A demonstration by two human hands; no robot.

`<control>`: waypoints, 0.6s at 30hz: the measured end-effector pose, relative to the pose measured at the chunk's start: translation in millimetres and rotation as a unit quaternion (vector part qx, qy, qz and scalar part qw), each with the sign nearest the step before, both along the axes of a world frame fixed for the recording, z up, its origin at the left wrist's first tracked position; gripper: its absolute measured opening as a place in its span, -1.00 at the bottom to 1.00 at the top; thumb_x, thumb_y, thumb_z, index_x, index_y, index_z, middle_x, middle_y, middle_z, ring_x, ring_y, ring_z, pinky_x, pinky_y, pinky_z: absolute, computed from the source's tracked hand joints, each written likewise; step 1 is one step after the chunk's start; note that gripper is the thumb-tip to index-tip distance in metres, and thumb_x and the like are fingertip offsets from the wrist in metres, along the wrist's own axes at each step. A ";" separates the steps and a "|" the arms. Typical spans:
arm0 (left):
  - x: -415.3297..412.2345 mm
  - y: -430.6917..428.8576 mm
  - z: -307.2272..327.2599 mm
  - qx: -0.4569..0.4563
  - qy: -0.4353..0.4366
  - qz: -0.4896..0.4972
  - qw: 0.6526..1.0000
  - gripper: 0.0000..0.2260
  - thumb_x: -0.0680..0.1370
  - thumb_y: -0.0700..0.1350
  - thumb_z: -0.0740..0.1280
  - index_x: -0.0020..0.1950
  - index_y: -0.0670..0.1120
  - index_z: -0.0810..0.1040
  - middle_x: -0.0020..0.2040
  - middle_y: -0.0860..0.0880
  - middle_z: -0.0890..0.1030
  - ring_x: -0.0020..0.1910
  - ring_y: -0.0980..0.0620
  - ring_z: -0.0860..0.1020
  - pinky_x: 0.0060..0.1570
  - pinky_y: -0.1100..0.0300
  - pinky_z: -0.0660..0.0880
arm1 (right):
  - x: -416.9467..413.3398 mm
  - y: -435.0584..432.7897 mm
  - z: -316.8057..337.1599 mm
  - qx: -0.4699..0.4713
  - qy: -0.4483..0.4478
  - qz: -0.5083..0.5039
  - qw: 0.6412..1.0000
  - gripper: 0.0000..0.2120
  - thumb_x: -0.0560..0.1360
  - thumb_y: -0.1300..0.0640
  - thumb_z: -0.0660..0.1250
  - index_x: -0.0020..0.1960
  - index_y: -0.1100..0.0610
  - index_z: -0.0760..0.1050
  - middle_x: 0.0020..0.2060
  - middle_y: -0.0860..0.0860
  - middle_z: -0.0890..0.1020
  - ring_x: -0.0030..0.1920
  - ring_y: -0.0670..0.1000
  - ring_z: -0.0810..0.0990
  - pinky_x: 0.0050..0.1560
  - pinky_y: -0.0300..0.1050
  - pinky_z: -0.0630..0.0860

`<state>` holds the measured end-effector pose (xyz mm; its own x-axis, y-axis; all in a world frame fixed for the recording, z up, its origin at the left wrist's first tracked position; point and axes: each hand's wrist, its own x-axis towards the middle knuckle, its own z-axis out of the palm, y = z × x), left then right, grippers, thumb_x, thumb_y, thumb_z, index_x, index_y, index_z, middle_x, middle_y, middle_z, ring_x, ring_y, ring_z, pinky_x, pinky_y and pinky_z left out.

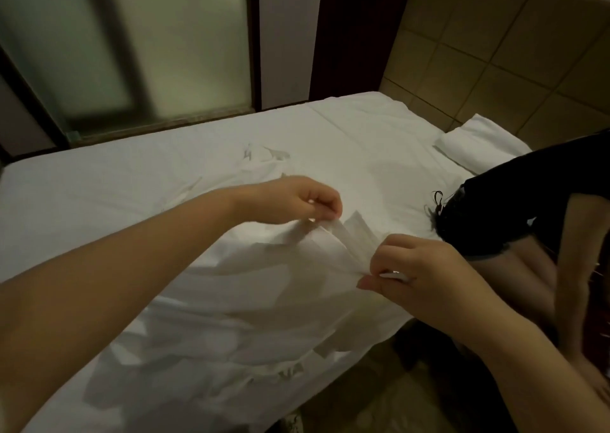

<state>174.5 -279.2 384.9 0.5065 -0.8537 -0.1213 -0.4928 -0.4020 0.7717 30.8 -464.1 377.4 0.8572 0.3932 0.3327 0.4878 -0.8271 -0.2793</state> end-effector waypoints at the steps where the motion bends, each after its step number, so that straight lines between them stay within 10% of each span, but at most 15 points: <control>1: 1.8 -2.0 10.1 -0.012 -0.045 -0.007 0.999 -0.72 0.57 -0.28 0.24 -0.18 0.11 0.49 -0.24 0.23 0.52 -0.23 0.34 0.46 -0.12 0.53 0.33 | 2.2 -0.5 0.5 0.004 0.005 -0.002 1.000 -0.77 0.37 -0.07 0.36 -0.31 0.07 0.48 -0.36 -0.09 0.53 -0.44 -0.06 0.49 -0.48 -0.18 0.48; 5: 10.2 -3.1 46.9 -0.020 -0.142 -0.042 0.989 -0.72 0.58 -0.18 0.25 -0.21 0.20 0.44 -0.27 0.32 0.52 -0.20 0.33 0.46 -0.12 0.53 0.31 | 11.1 -9.0 8.6 0.014 -0.012 -0.020 1.000 -0.74 0.38 -0.09 0.38 -0.29 0.09 0.50 -0.38 -0.08 0.53 -0.43 -0.05 0.49 -0.42 -0.16 0.45; 10: 34.6 15.0 36.9 0.100 -0.030 -0.098 0.990 -0.85 0.56 -0.06 0.31 -0.22 0.11 0.51 -0.27 0.11 0.50 -0.27 0.20 0.44 -0.14 0.36 0.41 | 20.1 -26.3 26.5 0.059 -0.017 -0.062 0.996 -0.67 0.38 -0.18 0.26 -0.27 0.10 0.51 -0.37 -0.09 0.54 -0.39 -0.04 0.50 -0.37 -0.14 0.49; 18: 88.4 67.2 3.8 0.053 -0.064 0.110 0.990 -0.77 0.56 -0.07 0.31 -0.31 0.08 0.53 -0.32 0.16 0.51 -0.29 0.24 0.43 -0.16 0.34 0.34 | 49.7 -24.4 34.9 0.022 0.027 -0.104 0.994 -0.84 0.41 0.03 0.43 -0.18 0.12 0.56 -0.30 -0.07 0.55 -0.29 -0.03 0.50 -0.23 -0.14 0.46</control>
<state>263.0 -211.9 388.7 0.6954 -0.7072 -0.1272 -0.4761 -0.5860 0.6557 80.5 -488.5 412.3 0.9356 0.1915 0.2965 0.2903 -0.8953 -0.3379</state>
